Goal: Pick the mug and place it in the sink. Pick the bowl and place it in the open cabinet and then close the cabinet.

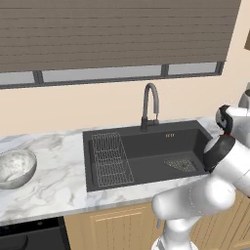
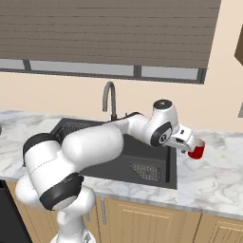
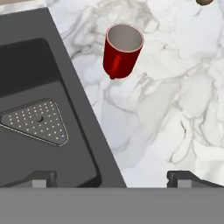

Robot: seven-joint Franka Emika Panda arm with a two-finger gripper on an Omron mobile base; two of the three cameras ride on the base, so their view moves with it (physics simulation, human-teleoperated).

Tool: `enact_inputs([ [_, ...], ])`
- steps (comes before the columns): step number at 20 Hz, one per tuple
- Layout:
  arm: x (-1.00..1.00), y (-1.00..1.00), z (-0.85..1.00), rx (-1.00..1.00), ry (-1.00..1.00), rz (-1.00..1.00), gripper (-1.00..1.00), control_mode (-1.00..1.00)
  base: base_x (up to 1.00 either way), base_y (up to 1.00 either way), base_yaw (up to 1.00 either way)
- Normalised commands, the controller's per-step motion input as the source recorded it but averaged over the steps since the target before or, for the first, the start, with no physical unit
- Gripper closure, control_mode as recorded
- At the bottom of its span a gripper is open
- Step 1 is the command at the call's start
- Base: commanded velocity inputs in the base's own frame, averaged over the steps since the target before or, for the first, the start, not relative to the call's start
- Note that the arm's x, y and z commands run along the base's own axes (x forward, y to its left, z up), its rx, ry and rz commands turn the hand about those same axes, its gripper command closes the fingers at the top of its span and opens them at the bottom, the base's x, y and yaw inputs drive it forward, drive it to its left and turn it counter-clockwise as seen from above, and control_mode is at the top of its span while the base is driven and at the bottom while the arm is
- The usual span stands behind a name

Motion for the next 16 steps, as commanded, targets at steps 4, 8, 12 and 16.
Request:
enact_inputs([
  [4,0.22,-0.24,0.00,0.07,0.15,-0.05,-1.00,-1.00,0.00,0.00,0.00],
  [8,0.27,-0.34,-0.02,0.10,0.17,-0.02,-1.00,-1.00,0.00,0.00,0.00],
  [12,0.24,-0.30,-0.14,0.06,0.10,0.00,-1.00,-1.00,0.00,0.00,0.00],
  [16,0.29,-0.16,-0.19,0.01,0.01,0.00,-1.00,-1.00,0.00,0.00,0.00],
])
